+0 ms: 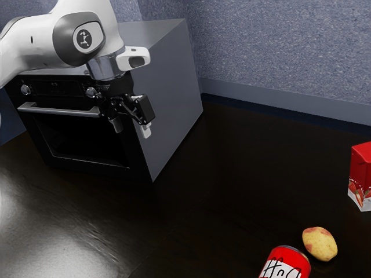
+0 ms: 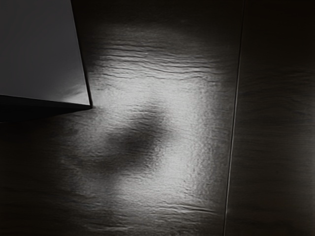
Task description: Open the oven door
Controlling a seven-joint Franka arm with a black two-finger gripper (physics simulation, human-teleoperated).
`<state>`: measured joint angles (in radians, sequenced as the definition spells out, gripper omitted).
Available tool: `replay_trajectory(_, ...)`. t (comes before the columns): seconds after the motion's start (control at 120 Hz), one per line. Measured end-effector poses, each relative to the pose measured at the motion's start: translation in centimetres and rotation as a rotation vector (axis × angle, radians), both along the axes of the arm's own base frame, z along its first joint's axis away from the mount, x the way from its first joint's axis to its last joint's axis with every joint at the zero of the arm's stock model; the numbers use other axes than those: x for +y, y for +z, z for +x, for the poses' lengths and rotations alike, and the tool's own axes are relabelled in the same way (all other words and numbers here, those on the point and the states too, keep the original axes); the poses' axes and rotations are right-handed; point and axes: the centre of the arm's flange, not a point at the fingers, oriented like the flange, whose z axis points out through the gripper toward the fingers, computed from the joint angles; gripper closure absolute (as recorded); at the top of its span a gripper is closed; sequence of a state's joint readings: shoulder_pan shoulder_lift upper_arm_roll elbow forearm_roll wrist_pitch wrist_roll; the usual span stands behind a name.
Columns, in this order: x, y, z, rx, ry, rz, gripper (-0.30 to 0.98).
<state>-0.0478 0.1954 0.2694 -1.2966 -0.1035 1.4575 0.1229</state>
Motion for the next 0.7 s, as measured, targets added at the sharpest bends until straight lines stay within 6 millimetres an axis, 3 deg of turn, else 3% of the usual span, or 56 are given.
replay_trajectory(0.2, -0.1, 0.6, -0.2, -0.009, -0.002, 0.002, 0.00)
replay_trajectory(0.217, -0.2, 1.5, -0.6, -0.026, -0.004, 0.003, 0.00)
replay_trajectory(0.233, -0.4, 3.8, -1.6, -0.066, -0.009, 0.005, 0.00)
replay_trajectory(0.292, -1.8, 14.9, -9.3, -0.274, -0.120, 0.025, 0.00)
replay_trajectory(0.342, -3.5, 17.6, -12.7, -0.304, -0.294, 0.043, 0.00)
replay_trajectory(0.4, -2.3, 16.0, -14.7, -0.243, -0.434, 0.065, 0.00)
replay_trajectory(0.458, 0.6, 12.0, -21.0, -0.217, -0.574, 0.074, 0.00)
replay_trajectory(0.508, 3.8, 9.6, -23.6, -0.238, -0.668, 0.091, 0.00)
replay_trajectory(0.6, 8.3, 7.4, -24.1, -0.256, -0.810, 0.160, 0.00)
replay_trajectory(0.7, 12.6, 4.9, -21.5, -0.279, -0.982, 0.184, 0.00)
